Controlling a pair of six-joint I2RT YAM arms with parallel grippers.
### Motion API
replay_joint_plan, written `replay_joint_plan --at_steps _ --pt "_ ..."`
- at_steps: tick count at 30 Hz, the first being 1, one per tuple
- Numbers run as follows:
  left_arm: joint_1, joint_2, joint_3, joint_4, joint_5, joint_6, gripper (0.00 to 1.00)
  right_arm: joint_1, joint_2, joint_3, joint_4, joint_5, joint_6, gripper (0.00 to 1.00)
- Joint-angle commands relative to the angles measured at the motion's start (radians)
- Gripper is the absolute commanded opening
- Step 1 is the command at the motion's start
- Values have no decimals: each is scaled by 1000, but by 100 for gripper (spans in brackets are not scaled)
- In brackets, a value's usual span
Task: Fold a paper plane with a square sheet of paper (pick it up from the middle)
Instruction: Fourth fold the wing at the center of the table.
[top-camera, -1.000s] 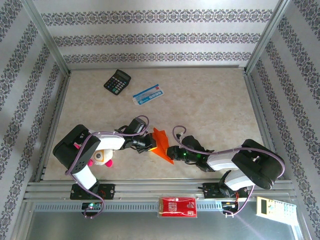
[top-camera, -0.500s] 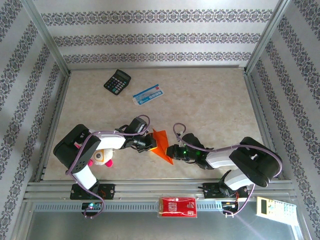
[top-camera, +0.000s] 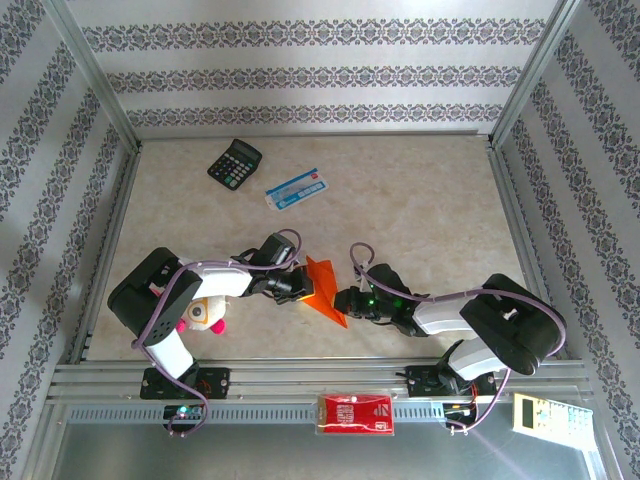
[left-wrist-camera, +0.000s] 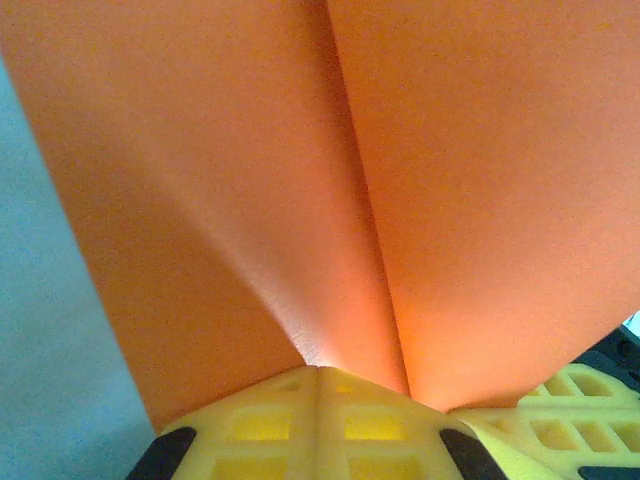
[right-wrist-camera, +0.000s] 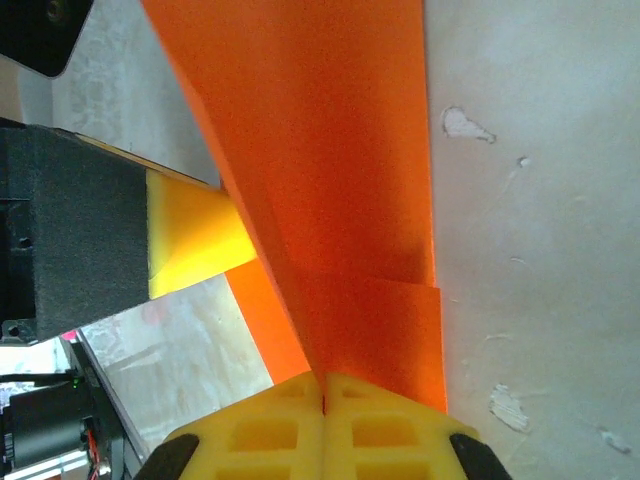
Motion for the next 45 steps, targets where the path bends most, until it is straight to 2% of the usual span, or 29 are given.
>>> replay_joint_plan --at_steps 1,31,42,45 --pt "-5 29 1 -91 -51 29 0 -15 -8 15 -7 -19 13 0" --pt "0 20 20 -107 -48 40 0 -59 71 -8 50 -64 27 0" --pt "11 -61 57 -167 -51 53 18 -62 73 -16 51 -61 19 0" --pt "14 -92 64 -169 -48 55 21 -62 77 -15 53 -60 19 0"
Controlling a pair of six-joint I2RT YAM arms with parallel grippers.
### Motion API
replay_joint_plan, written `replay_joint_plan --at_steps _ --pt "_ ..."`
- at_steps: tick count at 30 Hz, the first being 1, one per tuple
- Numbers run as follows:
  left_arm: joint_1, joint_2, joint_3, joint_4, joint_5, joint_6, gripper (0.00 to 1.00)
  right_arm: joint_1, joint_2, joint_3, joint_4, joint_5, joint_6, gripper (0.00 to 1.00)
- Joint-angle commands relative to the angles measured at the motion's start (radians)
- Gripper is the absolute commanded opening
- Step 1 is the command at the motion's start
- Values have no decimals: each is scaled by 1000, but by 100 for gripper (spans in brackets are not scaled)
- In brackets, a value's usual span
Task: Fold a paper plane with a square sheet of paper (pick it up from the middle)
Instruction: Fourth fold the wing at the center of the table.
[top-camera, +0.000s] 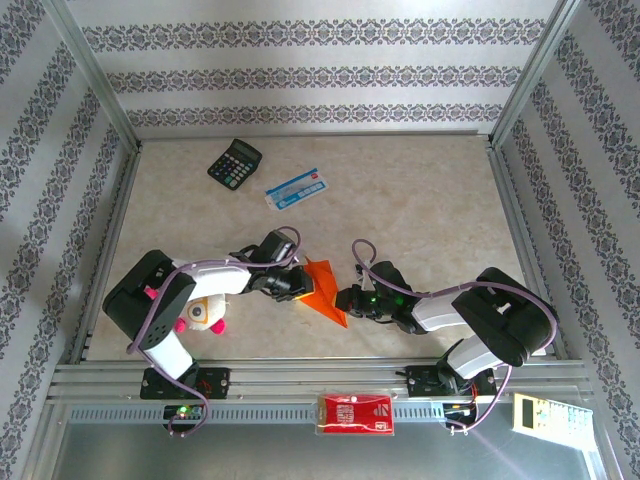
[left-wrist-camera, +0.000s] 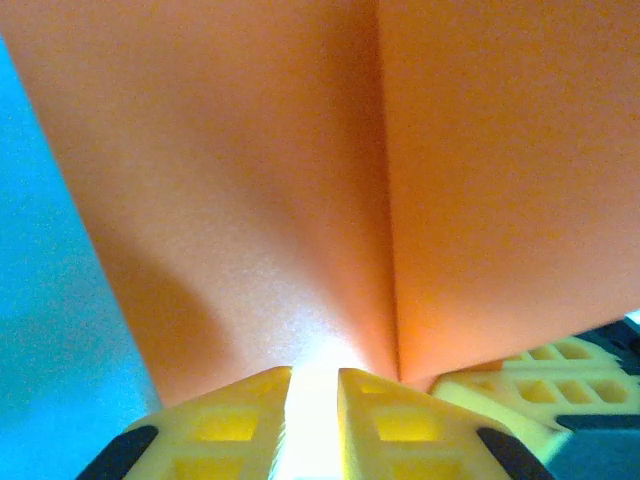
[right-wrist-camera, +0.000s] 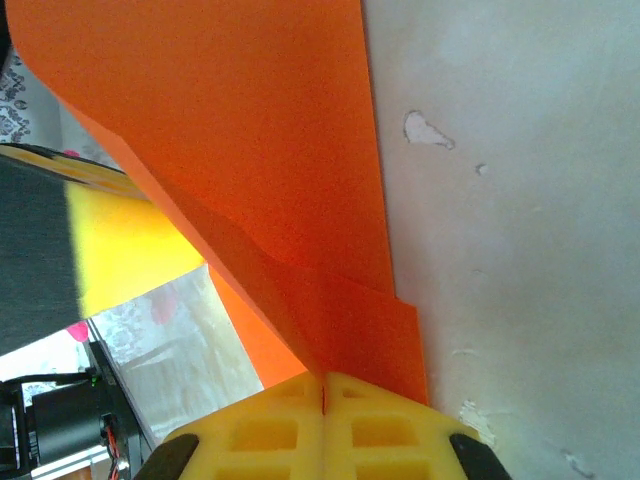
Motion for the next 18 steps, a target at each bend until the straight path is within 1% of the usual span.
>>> replay_joint_plan --at_steps 1,3,6,8,10,18 --pt "9 -57 23 -42 -15 20 21 -10 21 -13 8 12 0 0" --pt "9 -79 14 -6 -5 7 19 -10 22 -13 8 12 1 0" --pt "7 -85 4 79 44 -25 7 -12 24 -13 11 12 1 0" --pt "3 -64 22 99 81 -34 2 -12 23 -13 11 11 1 0" --pt "-4 -46 40 101 96 -33 0 -13 25 -11 11 12 0 0" --pt "-10 41 96 112 134 -26 0 -13 31 -9 13 9 1 0"
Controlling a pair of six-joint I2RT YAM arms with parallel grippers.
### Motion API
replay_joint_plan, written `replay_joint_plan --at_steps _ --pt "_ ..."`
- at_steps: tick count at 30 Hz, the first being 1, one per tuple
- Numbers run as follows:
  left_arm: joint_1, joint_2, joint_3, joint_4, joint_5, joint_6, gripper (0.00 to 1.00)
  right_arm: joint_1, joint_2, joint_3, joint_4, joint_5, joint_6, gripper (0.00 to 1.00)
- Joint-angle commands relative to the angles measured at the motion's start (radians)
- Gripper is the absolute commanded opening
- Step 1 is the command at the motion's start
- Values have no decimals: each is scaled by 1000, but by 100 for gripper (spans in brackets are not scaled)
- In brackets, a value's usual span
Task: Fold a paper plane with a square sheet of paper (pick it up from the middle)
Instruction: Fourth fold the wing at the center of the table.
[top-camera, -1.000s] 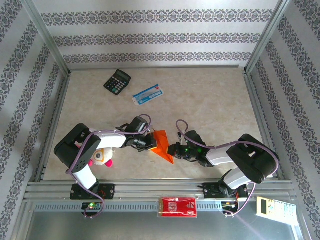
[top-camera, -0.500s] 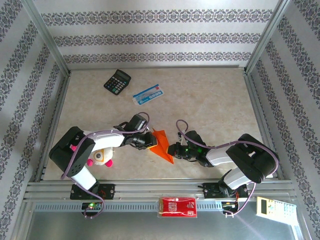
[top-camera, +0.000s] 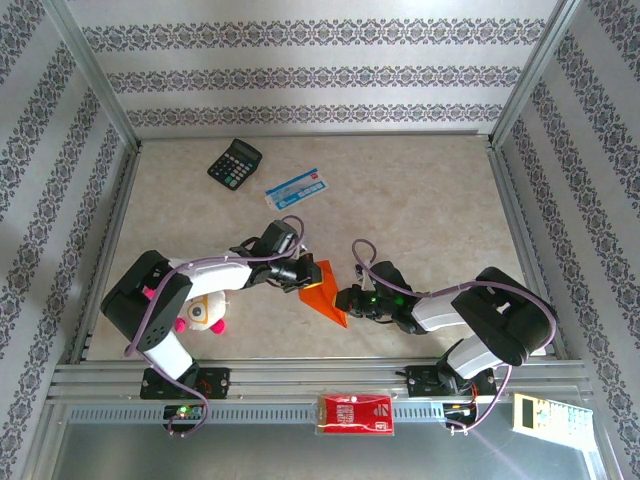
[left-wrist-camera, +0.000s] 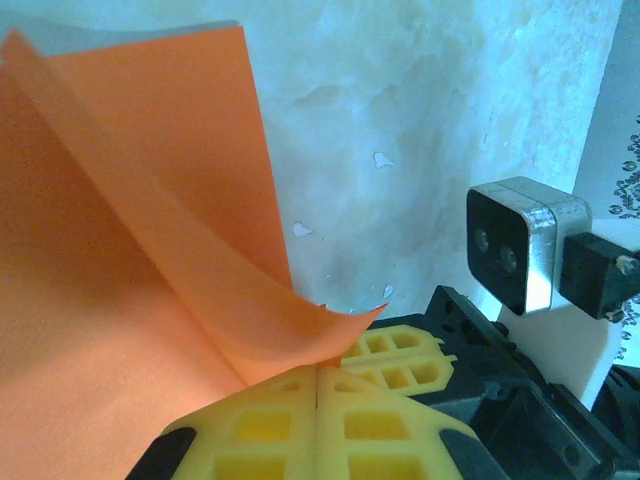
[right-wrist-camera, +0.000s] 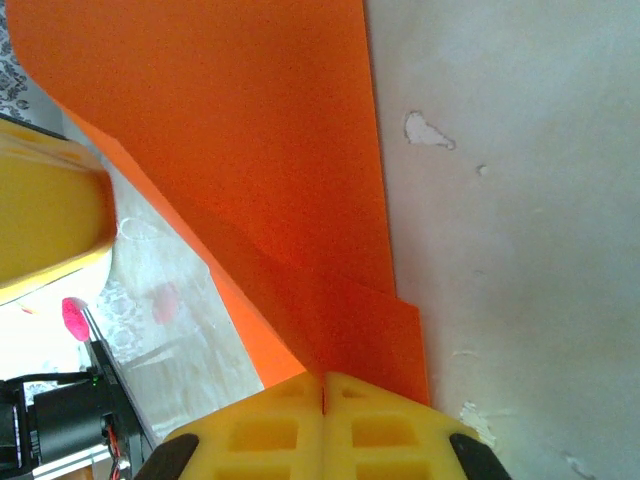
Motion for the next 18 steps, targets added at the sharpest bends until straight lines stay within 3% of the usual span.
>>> replay_joint_plan --at_steps 1,18 --pt "-9 39 42 29 32 -1 0 -9 26 -9 5 17 0 0" --pt "10 163 131 -11 41 60 0 -10 30 -13 7 18 9 0"
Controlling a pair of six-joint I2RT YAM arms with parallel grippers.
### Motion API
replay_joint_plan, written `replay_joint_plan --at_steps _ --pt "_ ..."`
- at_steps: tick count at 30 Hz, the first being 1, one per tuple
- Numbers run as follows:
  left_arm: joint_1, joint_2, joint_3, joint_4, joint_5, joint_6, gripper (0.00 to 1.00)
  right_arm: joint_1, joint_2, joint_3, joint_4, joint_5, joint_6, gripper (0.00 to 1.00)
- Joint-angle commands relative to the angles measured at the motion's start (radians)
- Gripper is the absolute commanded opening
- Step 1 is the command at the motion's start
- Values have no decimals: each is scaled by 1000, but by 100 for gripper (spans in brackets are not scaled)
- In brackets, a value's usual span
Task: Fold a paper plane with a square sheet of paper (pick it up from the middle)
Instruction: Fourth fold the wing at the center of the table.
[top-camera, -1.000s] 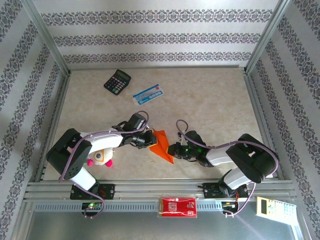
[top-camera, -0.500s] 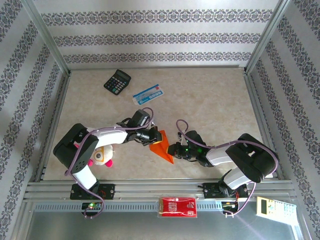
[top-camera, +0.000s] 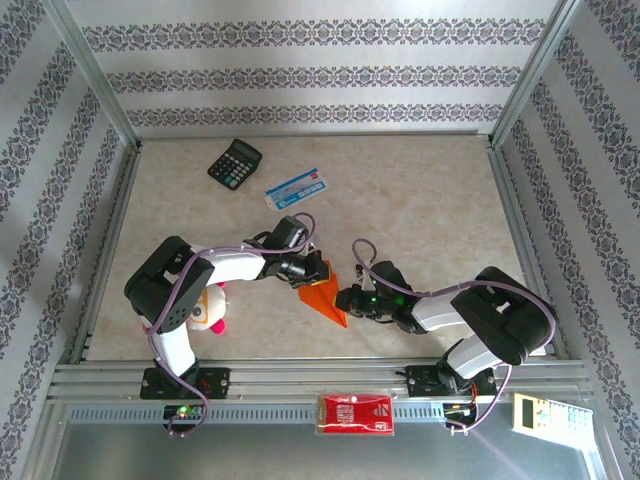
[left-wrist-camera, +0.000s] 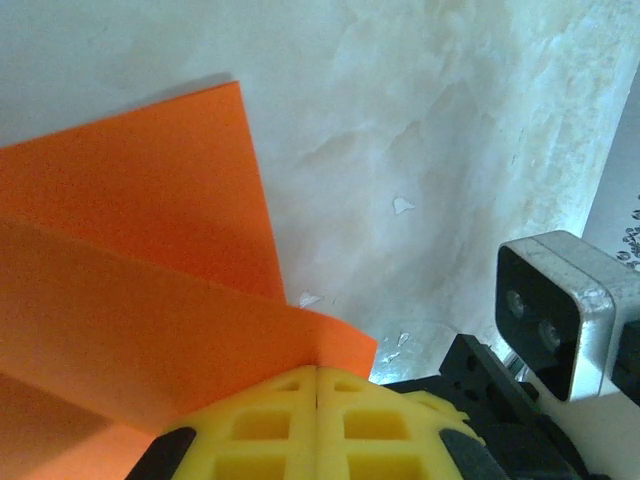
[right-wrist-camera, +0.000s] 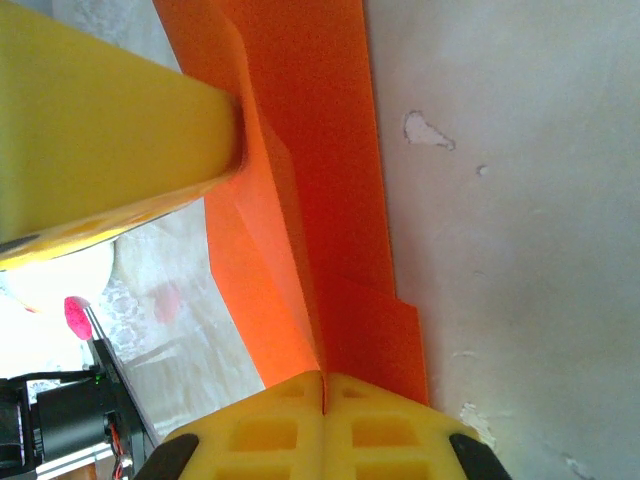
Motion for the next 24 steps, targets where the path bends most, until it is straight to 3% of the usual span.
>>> replay_joint_plan --at_steps 1,12,24 --pt "9 20 26 -8 22 38 0 -9 29 -12 3 25 12 0" --pt "22 19 74 -26 42 64 6 -8 26 -24 3 41 30 0" --pt "79 -209 -75 -35 33 45 10 -13 34 -29 7 45 39 0"
